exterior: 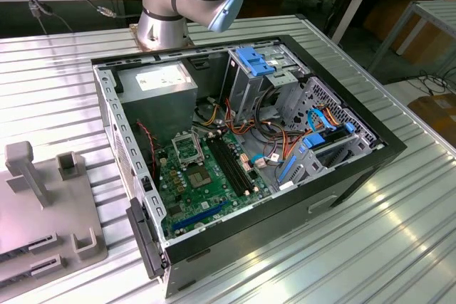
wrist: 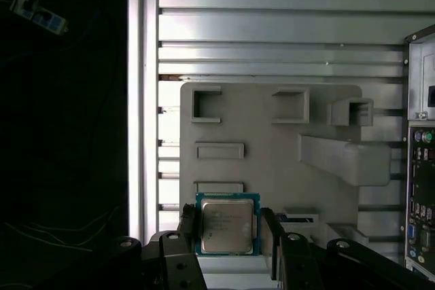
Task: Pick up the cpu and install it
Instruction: 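Pick up the cpu and move it towards the insertion slot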
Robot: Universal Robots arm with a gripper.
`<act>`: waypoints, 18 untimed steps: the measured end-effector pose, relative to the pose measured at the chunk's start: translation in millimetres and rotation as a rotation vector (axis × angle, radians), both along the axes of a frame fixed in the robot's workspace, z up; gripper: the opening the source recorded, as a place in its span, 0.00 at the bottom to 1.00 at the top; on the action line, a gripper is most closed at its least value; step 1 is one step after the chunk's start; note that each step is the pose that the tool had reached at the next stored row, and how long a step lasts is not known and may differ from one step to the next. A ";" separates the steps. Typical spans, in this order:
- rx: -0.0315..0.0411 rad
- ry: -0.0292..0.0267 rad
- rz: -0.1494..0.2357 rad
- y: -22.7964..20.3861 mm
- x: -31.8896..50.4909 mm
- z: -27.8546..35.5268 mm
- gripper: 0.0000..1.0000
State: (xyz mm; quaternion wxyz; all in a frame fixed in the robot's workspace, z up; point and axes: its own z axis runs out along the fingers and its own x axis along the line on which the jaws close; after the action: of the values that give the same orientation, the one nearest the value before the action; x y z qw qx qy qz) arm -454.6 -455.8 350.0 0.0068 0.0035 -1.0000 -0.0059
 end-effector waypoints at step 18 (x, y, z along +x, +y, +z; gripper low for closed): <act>0.0001 0.0008 0.000 0.0 0.0 8.8 0.47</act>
State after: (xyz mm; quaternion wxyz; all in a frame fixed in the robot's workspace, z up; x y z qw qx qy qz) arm -454.6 -455.8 358.9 0.0072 0.0035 -1.0000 -0.0059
